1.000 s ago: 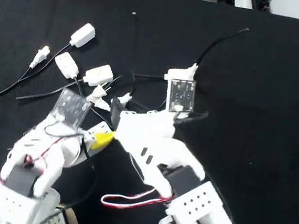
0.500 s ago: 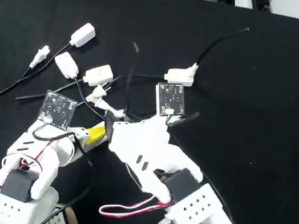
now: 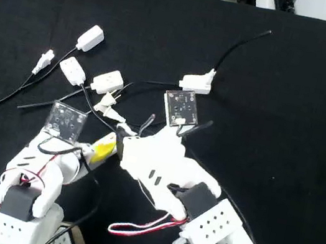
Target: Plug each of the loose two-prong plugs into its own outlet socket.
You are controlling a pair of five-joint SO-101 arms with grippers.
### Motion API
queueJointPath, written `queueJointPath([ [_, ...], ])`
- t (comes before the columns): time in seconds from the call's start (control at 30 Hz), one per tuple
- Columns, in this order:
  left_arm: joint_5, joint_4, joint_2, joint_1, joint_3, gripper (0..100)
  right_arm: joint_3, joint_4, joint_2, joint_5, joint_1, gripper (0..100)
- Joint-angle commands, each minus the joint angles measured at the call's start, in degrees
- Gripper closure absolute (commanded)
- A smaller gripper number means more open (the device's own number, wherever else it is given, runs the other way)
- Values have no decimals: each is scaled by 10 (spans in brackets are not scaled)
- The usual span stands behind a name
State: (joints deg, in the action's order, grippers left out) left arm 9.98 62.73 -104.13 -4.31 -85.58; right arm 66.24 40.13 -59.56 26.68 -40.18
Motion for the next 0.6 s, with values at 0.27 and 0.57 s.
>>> queueJointPath([
  [0.27,139,117,-3,268,5,657,-91,40,145,-89,10,986],
  [0.57,154,139,-4,389,-28,657,-174,62,340,-126,-41,986],
])
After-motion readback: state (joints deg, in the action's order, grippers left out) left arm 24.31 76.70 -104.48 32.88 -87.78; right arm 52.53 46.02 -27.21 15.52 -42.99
